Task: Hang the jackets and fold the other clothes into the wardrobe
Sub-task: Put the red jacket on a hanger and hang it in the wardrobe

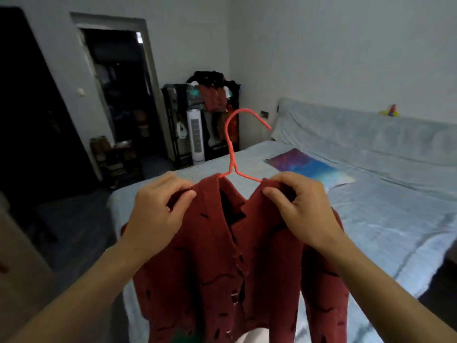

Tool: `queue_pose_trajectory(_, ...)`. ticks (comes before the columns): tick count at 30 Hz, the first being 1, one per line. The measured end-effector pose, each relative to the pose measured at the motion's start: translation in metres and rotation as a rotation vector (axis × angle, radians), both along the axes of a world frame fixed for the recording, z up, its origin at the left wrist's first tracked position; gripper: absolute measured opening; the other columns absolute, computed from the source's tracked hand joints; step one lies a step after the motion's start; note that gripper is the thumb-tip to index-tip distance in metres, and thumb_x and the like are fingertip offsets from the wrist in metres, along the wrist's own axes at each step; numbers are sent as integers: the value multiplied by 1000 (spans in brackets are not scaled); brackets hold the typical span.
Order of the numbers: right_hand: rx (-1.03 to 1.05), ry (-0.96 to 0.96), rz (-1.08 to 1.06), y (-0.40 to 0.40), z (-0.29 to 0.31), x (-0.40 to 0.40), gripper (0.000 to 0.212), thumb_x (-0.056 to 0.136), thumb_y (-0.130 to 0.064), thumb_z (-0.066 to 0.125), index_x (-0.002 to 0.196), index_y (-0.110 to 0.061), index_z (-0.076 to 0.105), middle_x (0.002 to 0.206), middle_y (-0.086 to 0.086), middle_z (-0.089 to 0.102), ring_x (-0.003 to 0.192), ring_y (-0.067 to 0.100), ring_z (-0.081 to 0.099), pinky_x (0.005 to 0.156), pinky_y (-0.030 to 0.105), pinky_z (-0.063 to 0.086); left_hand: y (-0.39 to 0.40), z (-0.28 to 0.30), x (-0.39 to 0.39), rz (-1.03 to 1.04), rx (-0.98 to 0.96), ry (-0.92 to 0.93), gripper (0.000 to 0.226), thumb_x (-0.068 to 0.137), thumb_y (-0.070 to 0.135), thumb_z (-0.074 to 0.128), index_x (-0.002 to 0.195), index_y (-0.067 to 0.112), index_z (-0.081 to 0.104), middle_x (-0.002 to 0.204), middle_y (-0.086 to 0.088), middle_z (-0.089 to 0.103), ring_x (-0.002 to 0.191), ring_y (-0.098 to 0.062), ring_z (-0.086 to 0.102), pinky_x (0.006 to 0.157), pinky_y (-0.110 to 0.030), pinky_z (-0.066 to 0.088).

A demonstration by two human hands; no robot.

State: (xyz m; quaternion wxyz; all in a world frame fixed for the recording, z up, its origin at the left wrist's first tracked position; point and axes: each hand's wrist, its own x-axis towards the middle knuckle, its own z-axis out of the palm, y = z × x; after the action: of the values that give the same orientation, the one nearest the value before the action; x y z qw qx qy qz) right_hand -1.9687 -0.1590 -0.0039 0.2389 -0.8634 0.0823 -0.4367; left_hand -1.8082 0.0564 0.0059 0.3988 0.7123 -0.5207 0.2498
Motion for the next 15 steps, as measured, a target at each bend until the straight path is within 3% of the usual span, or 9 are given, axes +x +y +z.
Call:
queue_pose_trajectory(5, -1, 34, 315, 66, 21, 23, 7, 94, -24, 60, 91, -21, 65, 80, -10, 65, 75, 8, 61, 70, 34, 49, 71, 20, -50, 206, 0, -12, 6, 90, 14, 65, 89, 12, 71, 83, 10, 59, 78, -4, 59, 75, -14, 42)
queue_pose_trajectory(9, -21, 39, 588, 145, 35, 34, 17, 94, -41, 52, 96, -26, 61, 76, -10, 62, 70, 9, 60, 65, 39, 49, 140, 29, -87, 399, 15, -44, 3, 90, 13, 67, 89, 14, 70, 83, 9, 58, 78, -2, 57, 74, -13, 40)
queue_pose_trajectory(12, -19, 48, 768, 211, 42, 35, 31, 83, -60, 63, 91, -30, 61, 72, -11, 64, 68, 7, 62, 63, 36, 51, 199, 30, -121, 553, 22, -43, 4, 90, 15, 67, 89, 14, 70, 82, 10, 59, 78, -1, 57, 73, -15, 42)
queue_pose_trajectory(15, -29, 84, 896, 283, 42, 33, 39, 72, -65, 69, 87, -29, 67, 73, -12, 68, 68, 4, 65, 64, 38, 54, 263, 30, -165, 706, 9, -33, 4, 89, 14, 67, 87, 16, 71, 82, 10, 60, 79, 0, 57, 73, -12, 40)
